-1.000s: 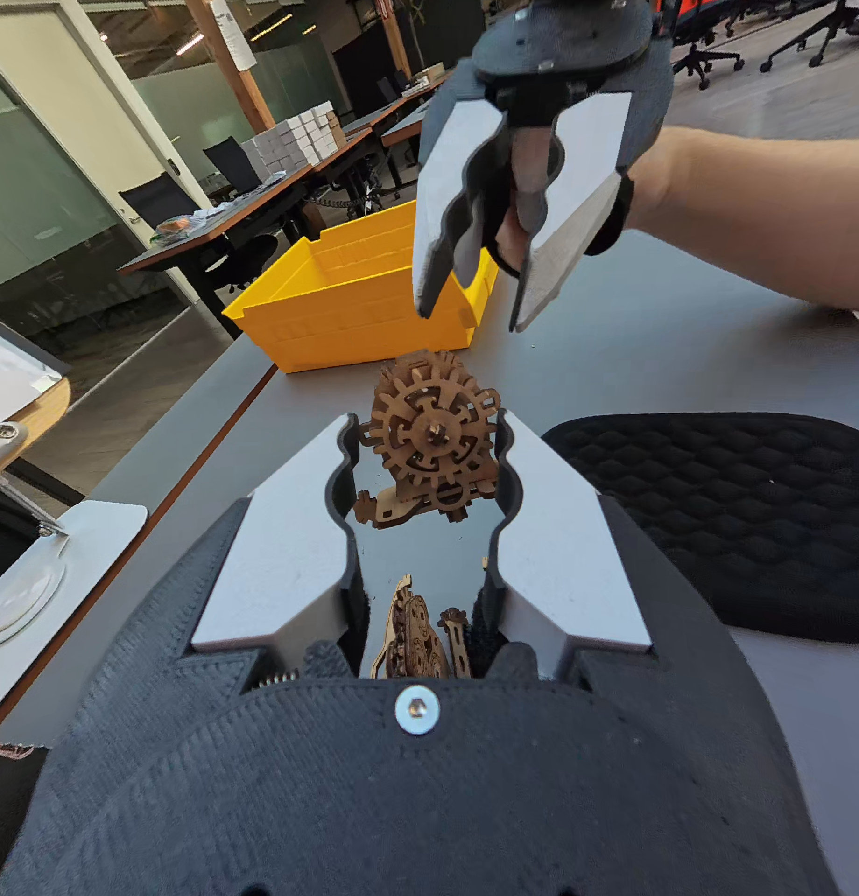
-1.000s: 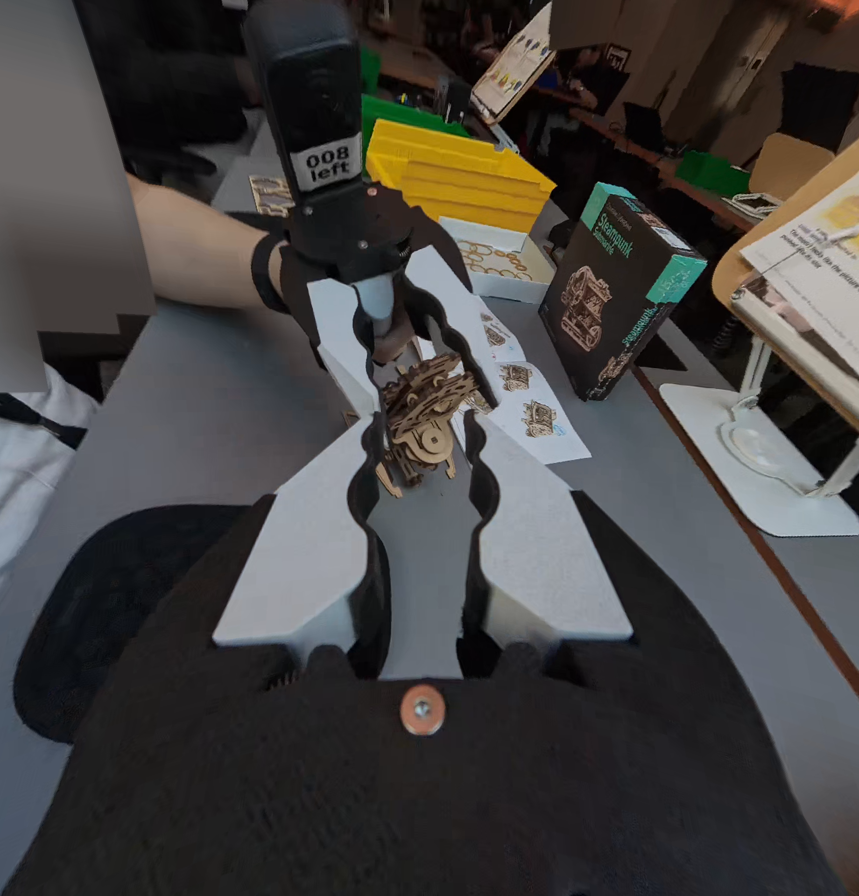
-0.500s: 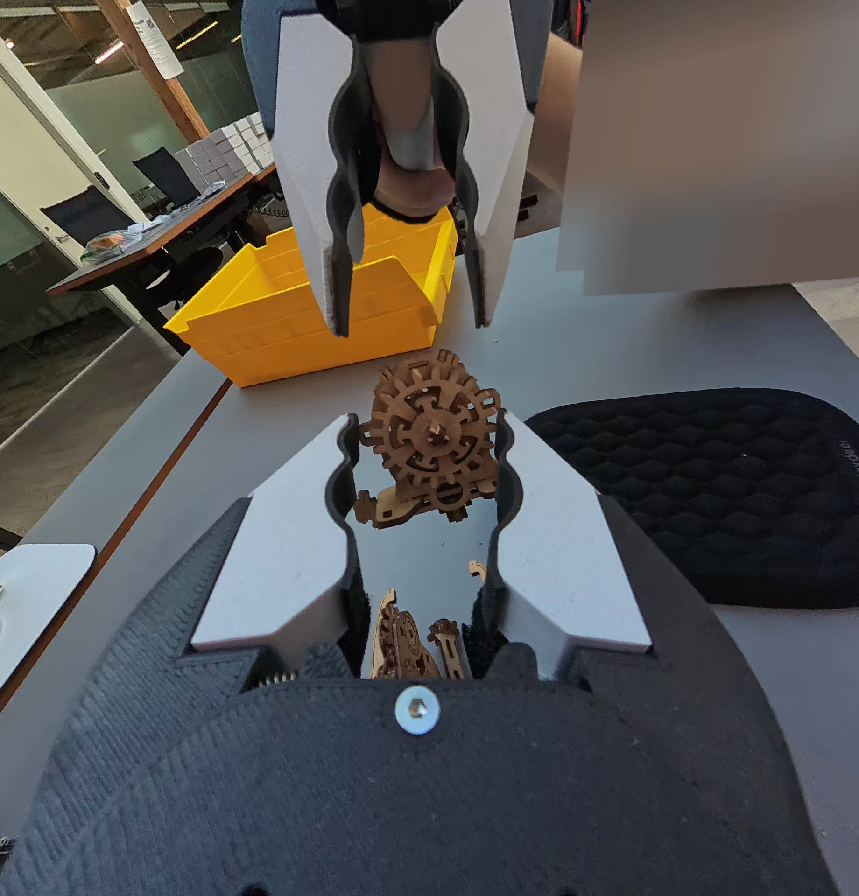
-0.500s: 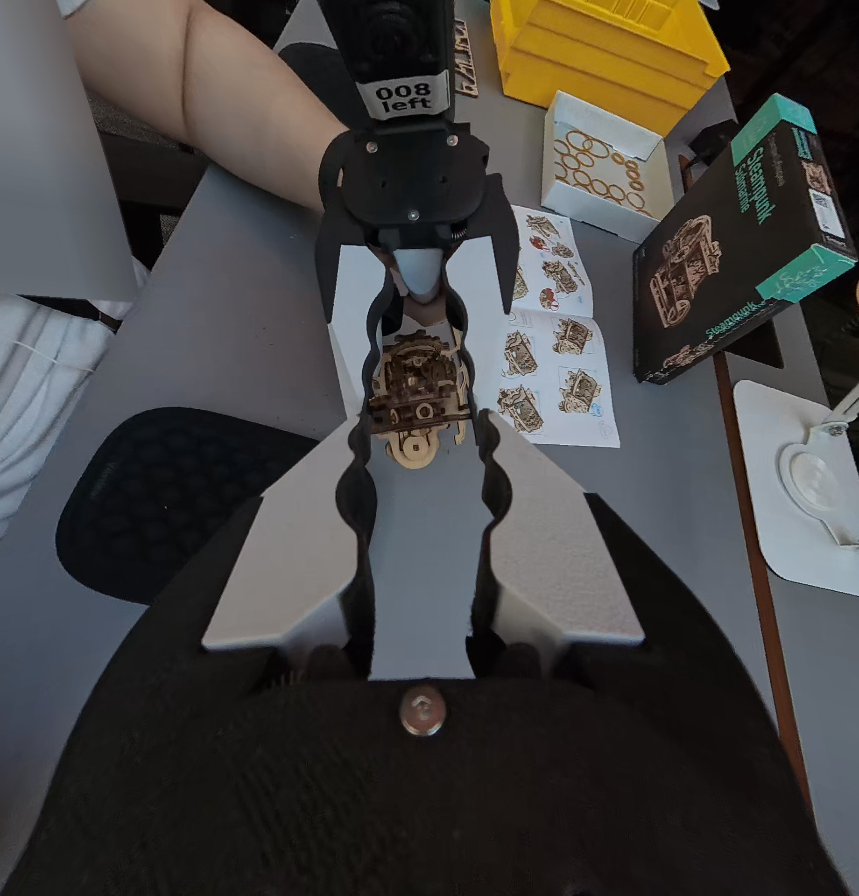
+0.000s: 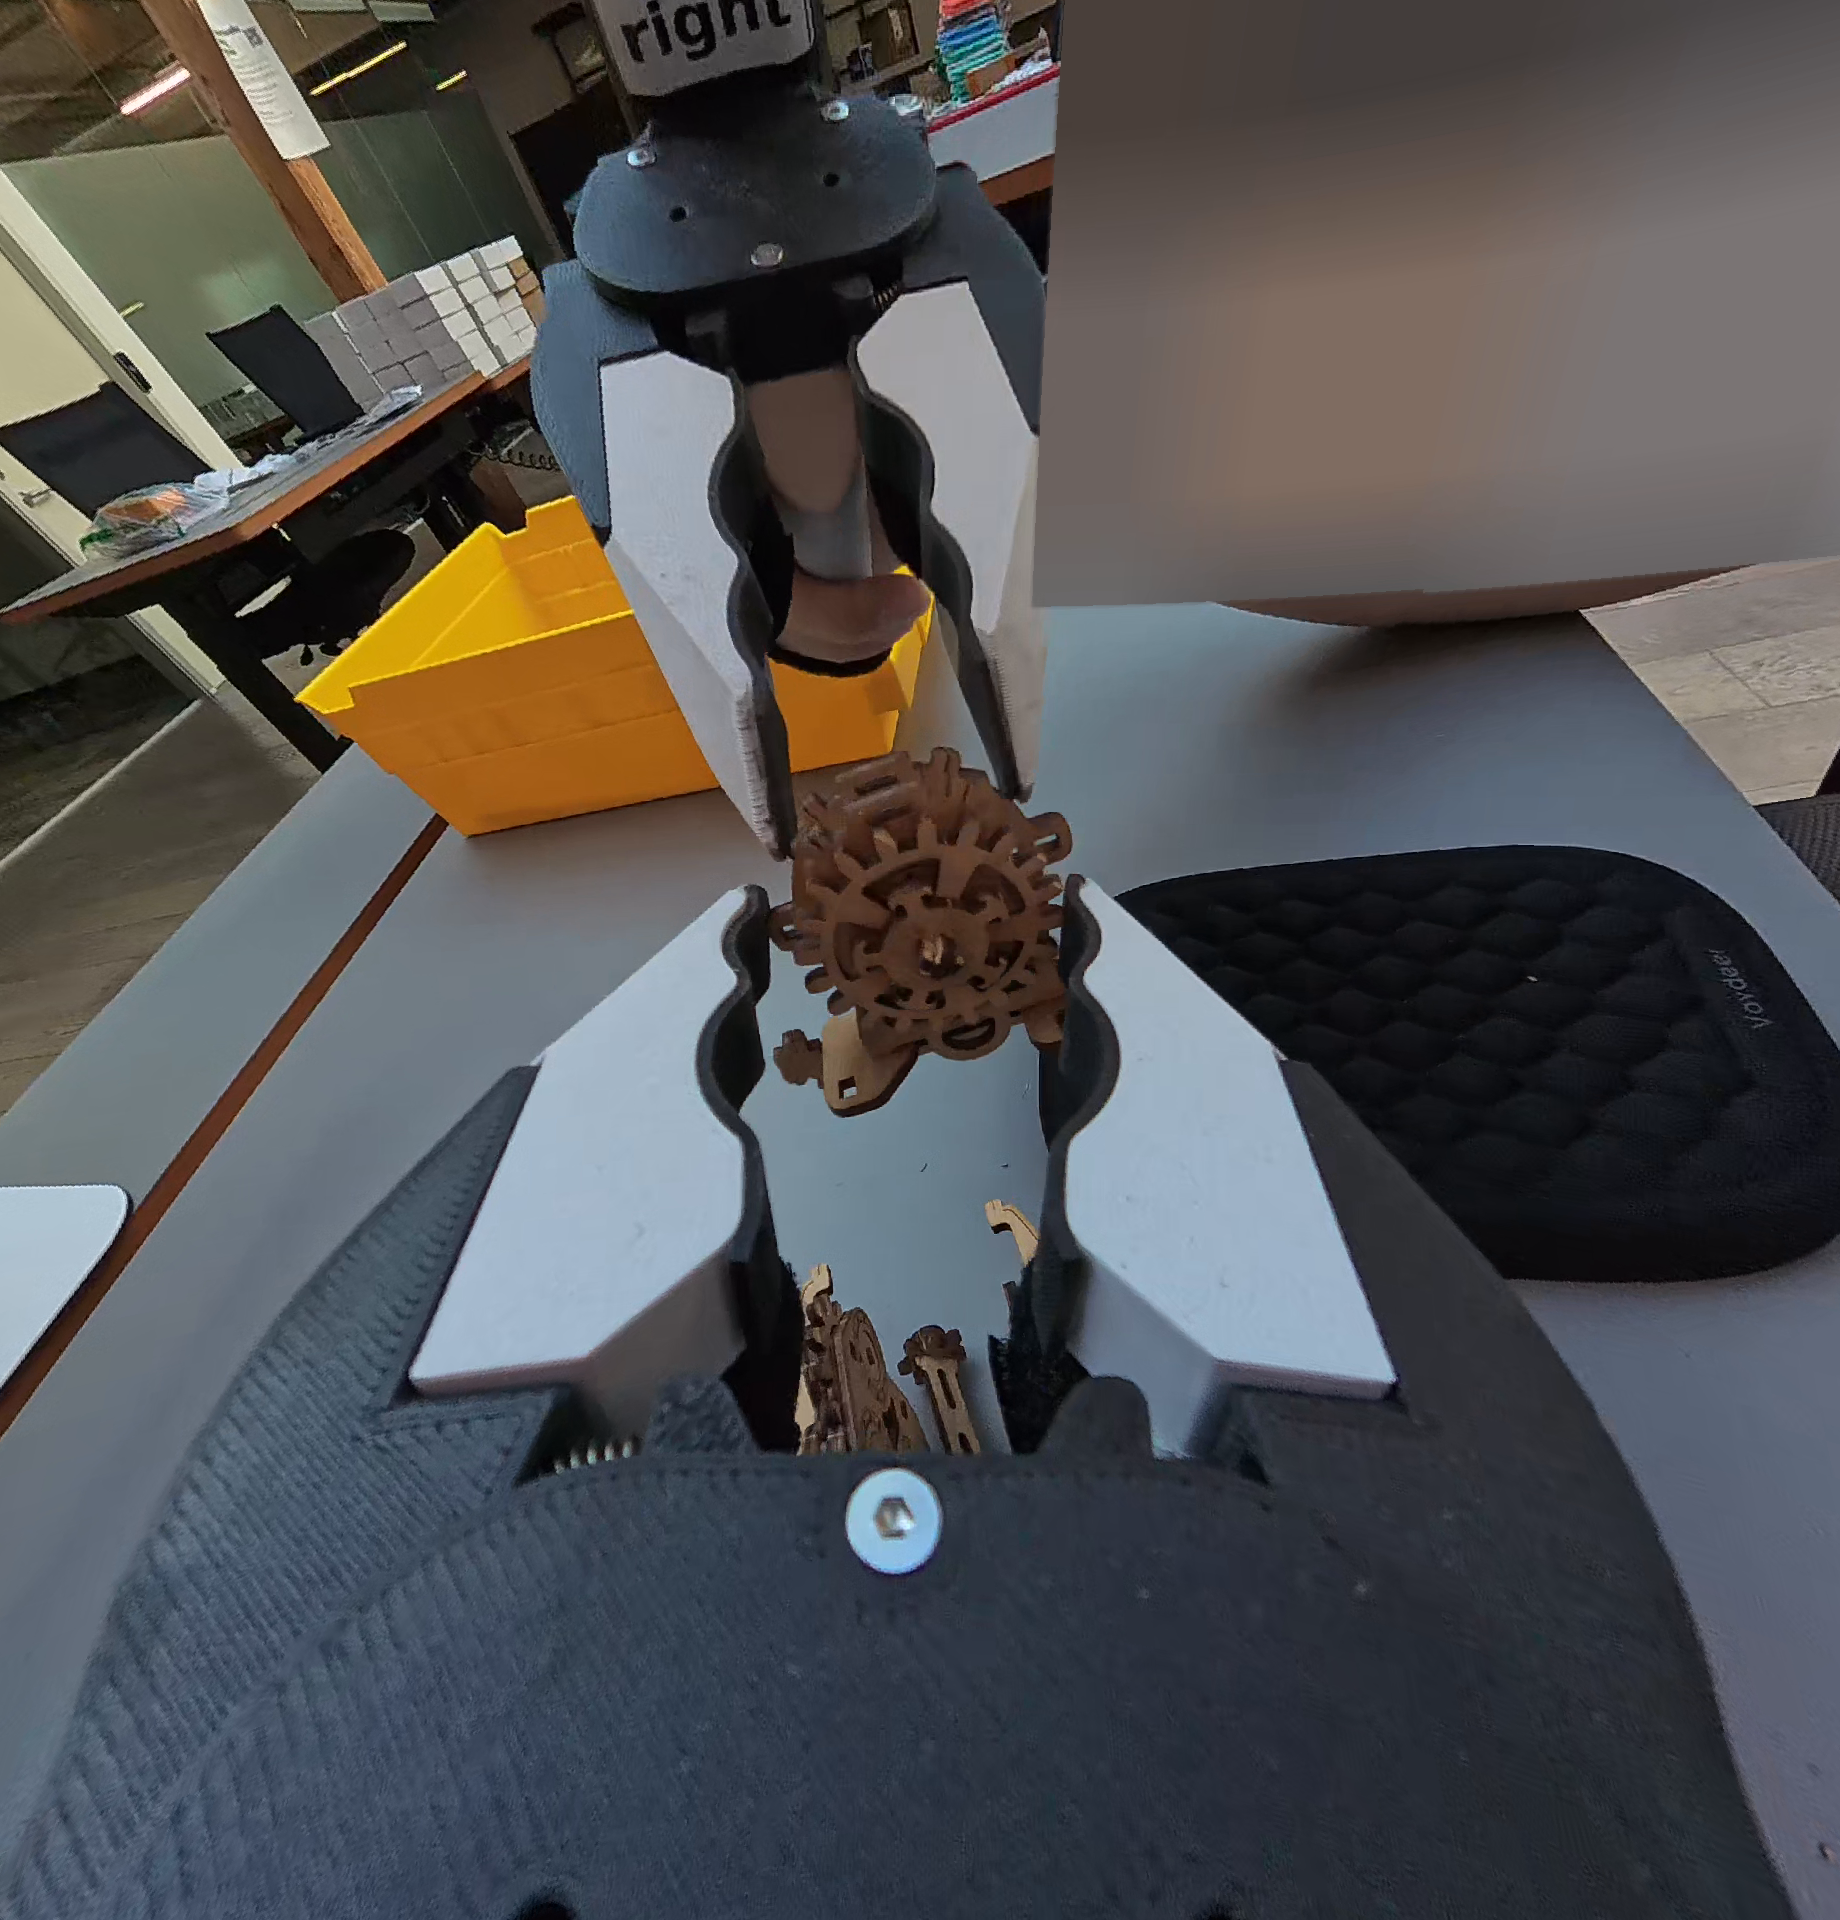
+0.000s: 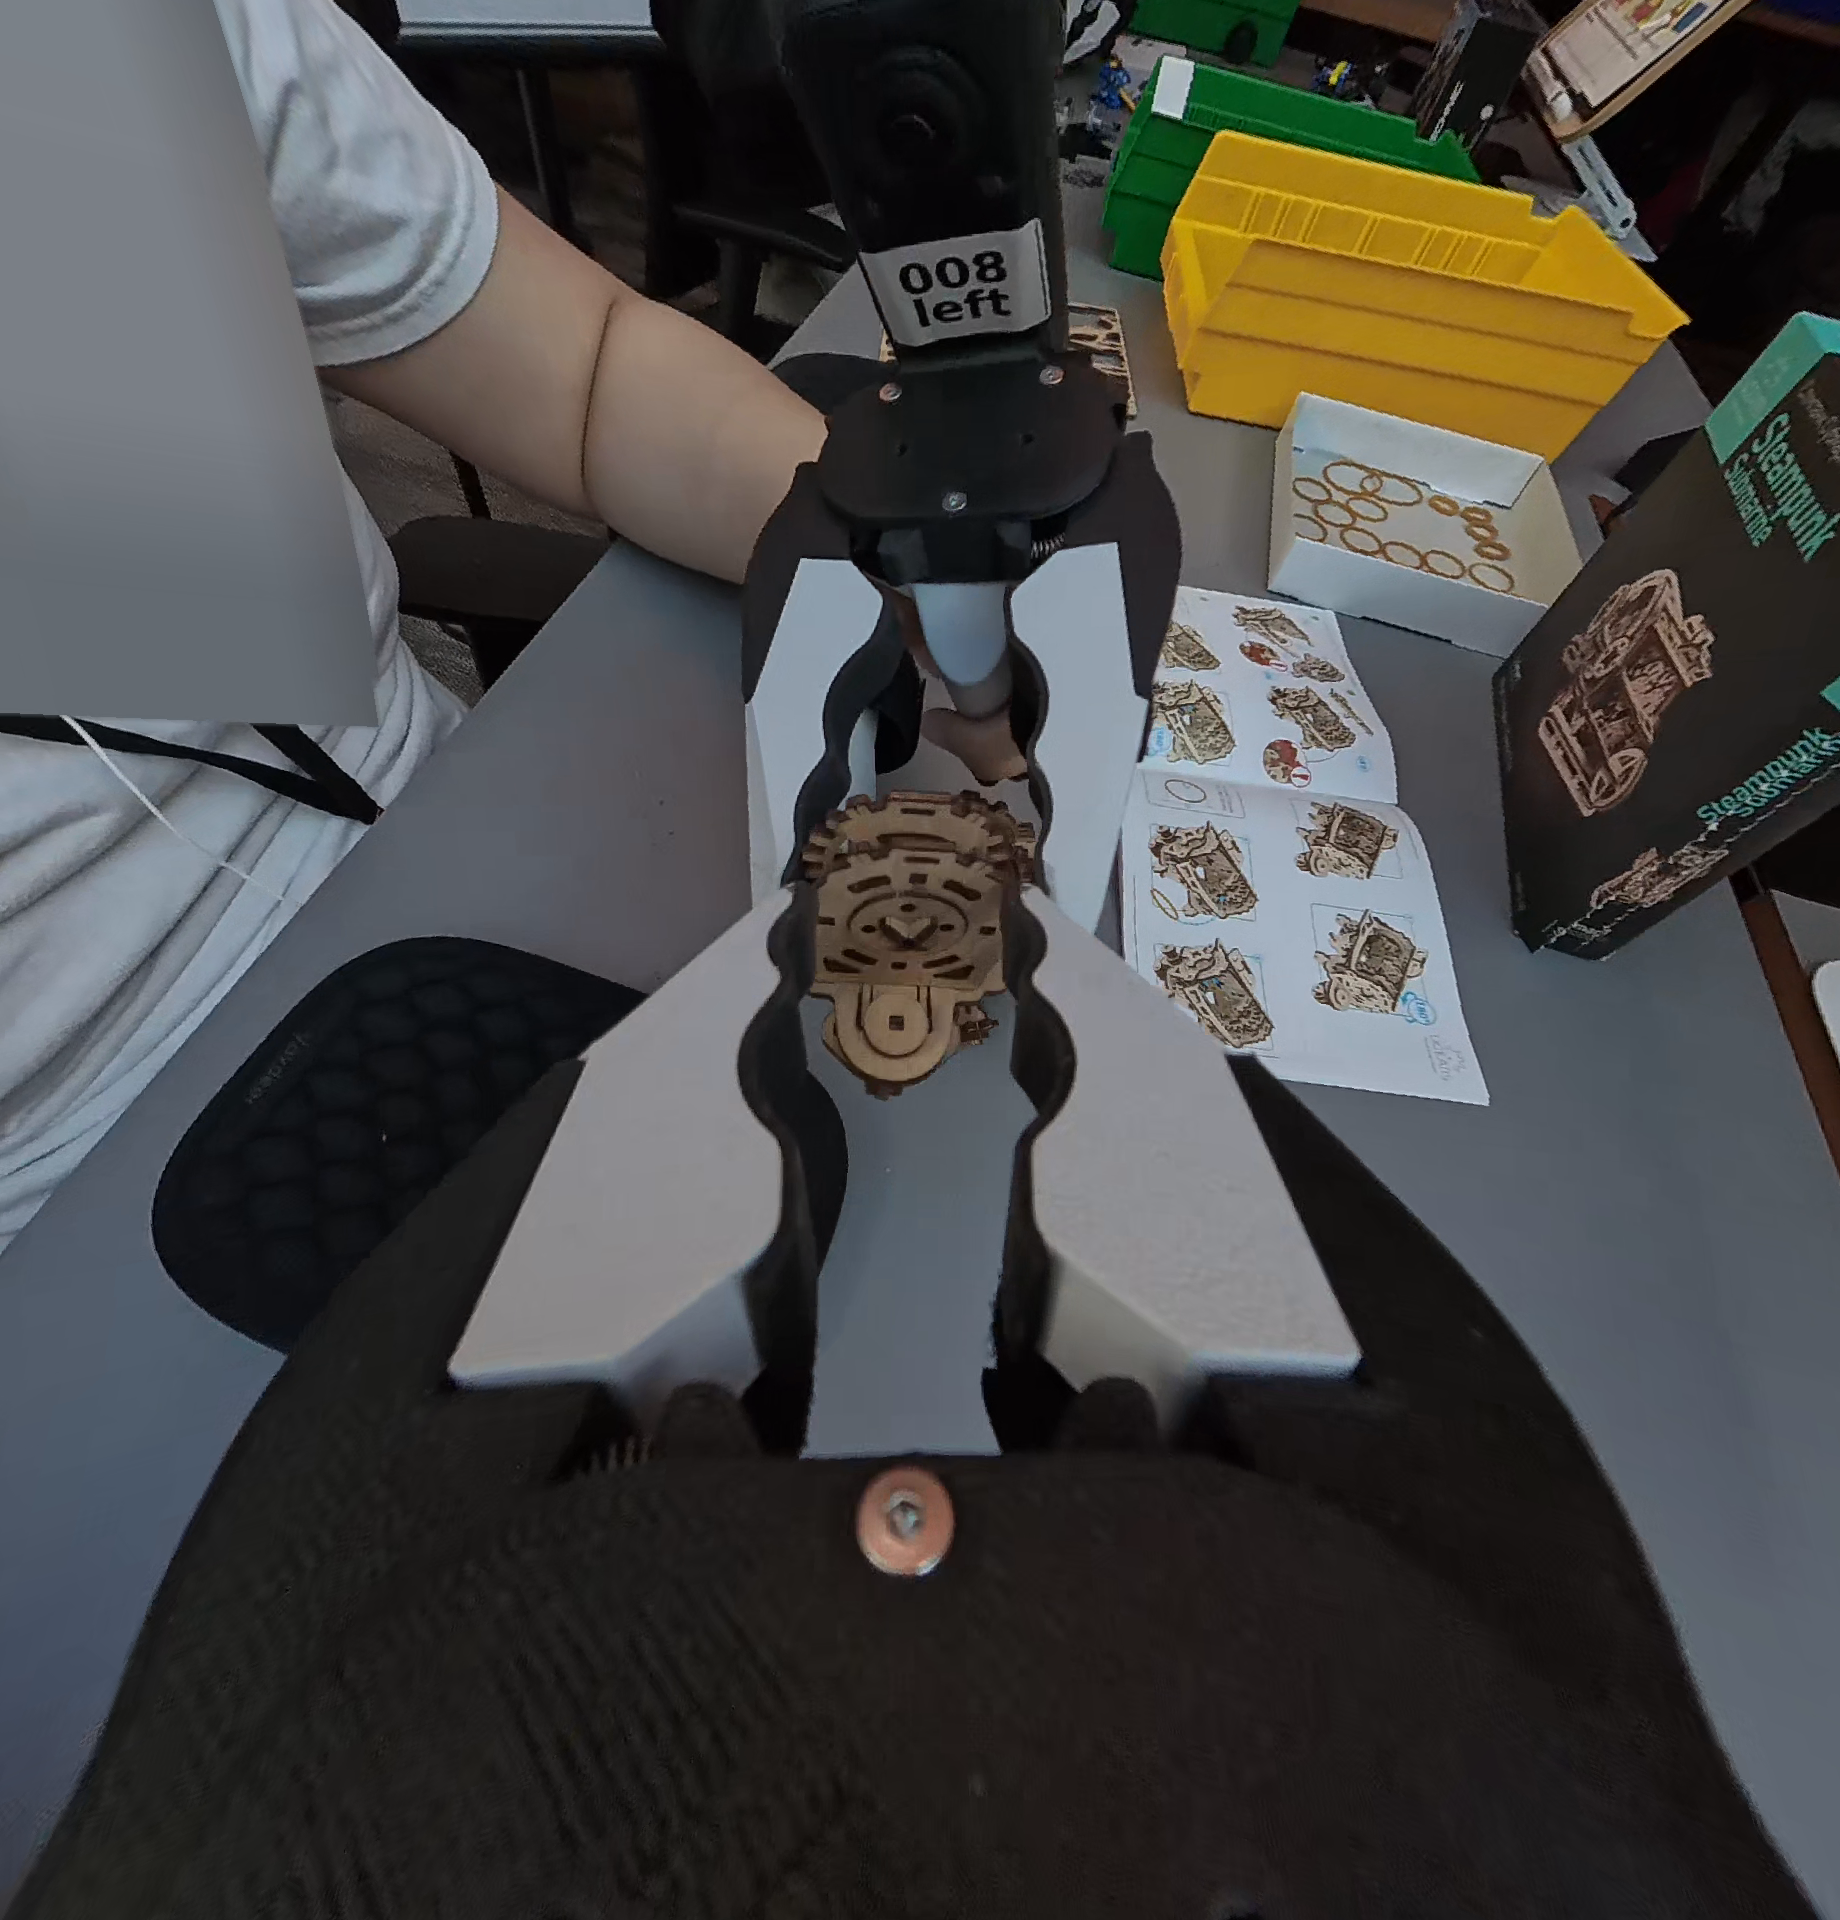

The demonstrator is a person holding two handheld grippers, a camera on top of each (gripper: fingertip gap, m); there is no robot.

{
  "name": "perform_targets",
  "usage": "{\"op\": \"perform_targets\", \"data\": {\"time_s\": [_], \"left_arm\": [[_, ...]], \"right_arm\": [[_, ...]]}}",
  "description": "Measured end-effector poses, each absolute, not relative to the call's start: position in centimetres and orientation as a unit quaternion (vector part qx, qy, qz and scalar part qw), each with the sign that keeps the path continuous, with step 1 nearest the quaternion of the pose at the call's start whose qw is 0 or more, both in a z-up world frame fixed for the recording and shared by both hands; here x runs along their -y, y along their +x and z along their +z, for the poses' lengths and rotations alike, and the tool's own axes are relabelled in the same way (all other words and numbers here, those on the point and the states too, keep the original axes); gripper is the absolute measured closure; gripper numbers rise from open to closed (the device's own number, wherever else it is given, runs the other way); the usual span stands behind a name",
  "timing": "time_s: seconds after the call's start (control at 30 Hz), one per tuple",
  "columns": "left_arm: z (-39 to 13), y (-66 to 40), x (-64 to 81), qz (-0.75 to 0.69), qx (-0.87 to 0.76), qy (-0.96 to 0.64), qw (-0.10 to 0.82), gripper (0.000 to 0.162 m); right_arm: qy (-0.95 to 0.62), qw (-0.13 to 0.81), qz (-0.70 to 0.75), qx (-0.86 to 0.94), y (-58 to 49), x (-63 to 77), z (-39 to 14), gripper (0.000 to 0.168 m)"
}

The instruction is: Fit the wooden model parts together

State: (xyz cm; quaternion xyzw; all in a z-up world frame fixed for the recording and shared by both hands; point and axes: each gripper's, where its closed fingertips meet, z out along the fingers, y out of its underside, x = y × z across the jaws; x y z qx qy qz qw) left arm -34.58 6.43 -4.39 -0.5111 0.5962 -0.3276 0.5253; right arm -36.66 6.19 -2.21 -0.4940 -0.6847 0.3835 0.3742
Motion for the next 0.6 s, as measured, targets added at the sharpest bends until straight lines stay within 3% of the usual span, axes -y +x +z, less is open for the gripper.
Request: {"op": "perform_targets", "data": {"time_s": [0.3, 0.6], "left_arm": [[-4.0, -35.0, -6.5, -0.336, -0.588, -0.515, 0.526, 0.107], [-4.4, -35.1, -6.3, -0.334, -0.592, -0.515, 0.523, 0.107]], "right_arm": [[-0.495, 0.37, 0.421, 0.664, -37.3, -5.8, -2.2, 0.121], [-0.501, 0.381, 0.43, 0.647, -37.8, -6.0, -2.6, 0.129]]}}
